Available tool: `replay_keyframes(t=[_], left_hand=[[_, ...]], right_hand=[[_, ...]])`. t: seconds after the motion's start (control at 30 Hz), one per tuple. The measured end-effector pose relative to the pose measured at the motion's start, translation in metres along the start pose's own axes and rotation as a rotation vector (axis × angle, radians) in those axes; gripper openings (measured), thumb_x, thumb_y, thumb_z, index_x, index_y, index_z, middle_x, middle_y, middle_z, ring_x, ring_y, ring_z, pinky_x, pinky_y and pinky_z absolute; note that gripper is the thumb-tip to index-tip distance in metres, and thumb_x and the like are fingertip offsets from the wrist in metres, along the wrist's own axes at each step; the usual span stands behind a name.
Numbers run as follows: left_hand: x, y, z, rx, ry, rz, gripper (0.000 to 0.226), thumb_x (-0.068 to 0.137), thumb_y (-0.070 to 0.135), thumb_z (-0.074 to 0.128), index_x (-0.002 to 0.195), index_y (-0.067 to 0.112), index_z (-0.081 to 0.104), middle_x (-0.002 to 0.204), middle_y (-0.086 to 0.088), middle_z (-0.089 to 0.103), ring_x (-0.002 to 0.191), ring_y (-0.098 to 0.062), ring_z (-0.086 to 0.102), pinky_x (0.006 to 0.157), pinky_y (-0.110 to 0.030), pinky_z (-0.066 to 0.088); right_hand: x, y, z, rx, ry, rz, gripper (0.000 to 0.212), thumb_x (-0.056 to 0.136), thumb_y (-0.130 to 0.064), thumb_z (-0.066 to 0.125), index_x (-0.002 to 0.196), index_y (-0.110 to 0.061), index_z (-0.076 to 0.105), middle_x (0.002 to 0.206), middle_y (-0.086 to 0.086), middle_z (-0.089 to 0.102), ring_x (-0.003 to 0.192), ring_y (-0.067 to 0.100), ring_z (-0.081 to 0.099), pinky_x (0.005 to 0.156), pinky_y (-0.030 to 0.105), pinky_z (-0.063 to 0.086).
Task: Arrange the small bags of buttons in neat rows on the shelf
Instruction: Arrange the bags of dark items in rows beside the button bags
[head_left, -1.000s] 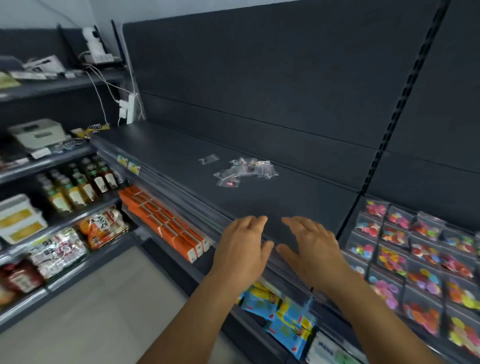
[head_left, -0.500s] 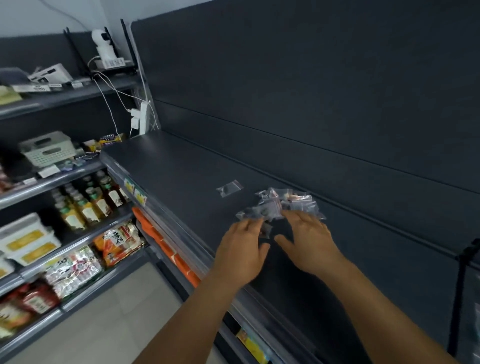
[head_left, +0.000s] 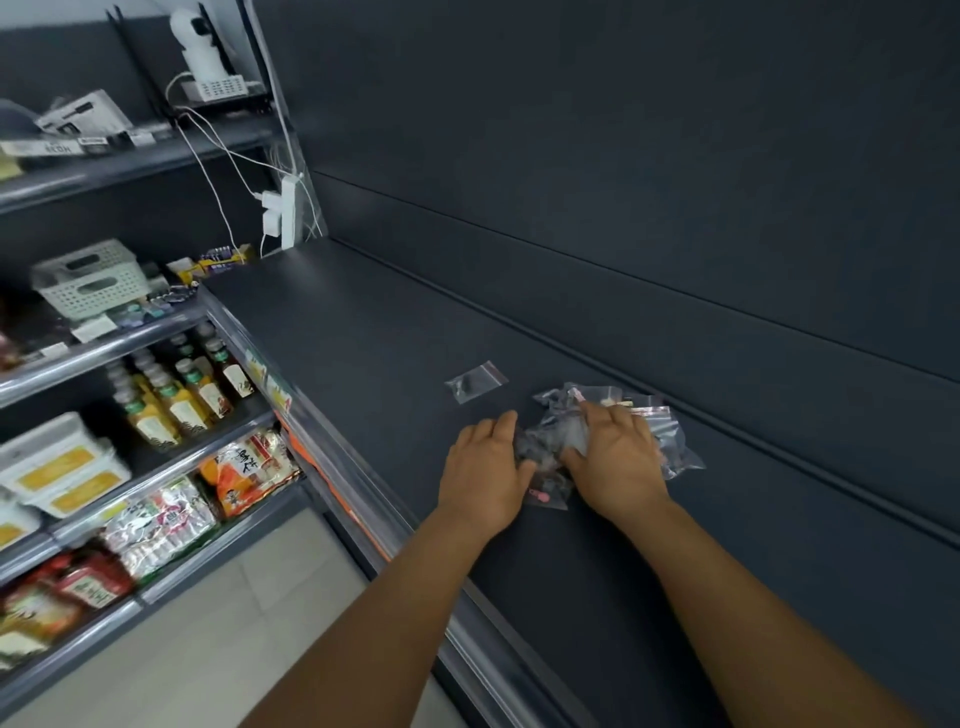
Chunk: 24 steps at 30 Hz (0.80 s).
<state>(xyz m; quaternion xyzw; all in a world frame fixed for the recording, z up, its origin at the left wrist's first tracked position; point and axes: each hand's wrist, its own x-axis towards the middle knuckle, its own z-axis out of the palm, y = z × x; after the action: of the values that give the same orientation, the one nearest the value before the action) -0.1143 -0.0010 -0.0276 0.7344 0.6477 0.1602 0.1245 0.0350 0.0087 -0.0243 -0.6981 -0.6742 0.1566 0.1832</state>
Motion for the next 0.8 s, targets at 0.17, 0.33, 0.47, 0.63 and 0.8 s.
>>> replay_keyframes(t=[0.17, 0.33, 0.47, 0.63, 0.8], left_hand=[[0.002, 0.000, 0.001, -0.202, 0.084, -0.042, 0.065, 0.085, 0.026, 0.066, 0.142, 0.019, 0.035, 0.122, -0.002, 0.053, 0.121, -0.019, 0.036, 0.102, -0.030, 0.036], [0.002, -0.006, -0.004, -0.324, 0.079, -0.026, 0.025, 0.082, 0.020, 0.067, 0.106, 0.021, 0.063, 0.099, -0.001, 0.056, 0.094, -0.012, 0.054, 0.076, -0.016, 0.042], [-0.004, -0.013, -0.014, -0.429, 0.066, 0.017, 0.010, 0.082, 0.020, 0.067, 0.080, 0.027, 0.060, 0.091, 0.007, 0.055, 0.072, 0.000, 0.052, 0.058, -0.003, 0.036], [-0.018, -0.009, -0.027, -0.597, 0.017, 0.044, 0.011, 0.081, 0.023, 0.068, 0.078, 0.026, 0.058, 0.075, 0.016, 0.059, 0.070, 0.004, 0.055, 0.054, -0.004, 0.038], [-0.038, 0.001, -0.035, -0.692, -0.067, 0.148, 0.008, 0.081, 0.016, 0.064, 0.079, 0.023, 0.063, 0.062, 0.013, 0.059, 0.054, 0.011, 0.054, 0.047, -0.003, 0.037]], right_hand=[[0.001, -0.001, 0.000, 0.162, 0.090, 0.046, 0.021, 0.078, -0.021, 0.066, 0.095, -0.017, 0.055, 0.106, 0.005, 0.054, 0.106, 0.026, 0.047, 0.090, 0.032, 0.038], [-0.008, -0.004, -0.004, 0.346, 0.176, 0.095, 0.023, 0.078, -0.017, 0.065, 0.066, -0.027, 0.048, 0.073, -0.007, 0.057, 0.072, 0.015, 0.055, 0.063, 0.026, 0.039], [-0.024, -0.006, -0.005, 0.485, 0.316, 0.197, 0.013, 0.080, -0.019, 0.066, 0.074, -0.027, 0.059, 0.069, -0.016, 0.059, 0.064, 0.006, 0.056, 0.057, 0.020, 0.041], [-0.053, -0.010, -0.005, 0.602, 0.453, 0.283, 0.012, 0.082, -0.020, 0.066, 0.080, -0.031, 0.069, 0.072, -0.015, 0.068, 0.063, -0.001, 0.060, 0.063, 0.016, 0.046], [-0.087, -0.011, -0.007, 0.577, 0.520, 0.358, 0.015, 0.083, -0.021, 0.064, 0.075, -0.031, 0.070, 0.066, -0.025, 0.064, 0.060, -0.012, 0.057, 0.052, 0.001, 0.039]])
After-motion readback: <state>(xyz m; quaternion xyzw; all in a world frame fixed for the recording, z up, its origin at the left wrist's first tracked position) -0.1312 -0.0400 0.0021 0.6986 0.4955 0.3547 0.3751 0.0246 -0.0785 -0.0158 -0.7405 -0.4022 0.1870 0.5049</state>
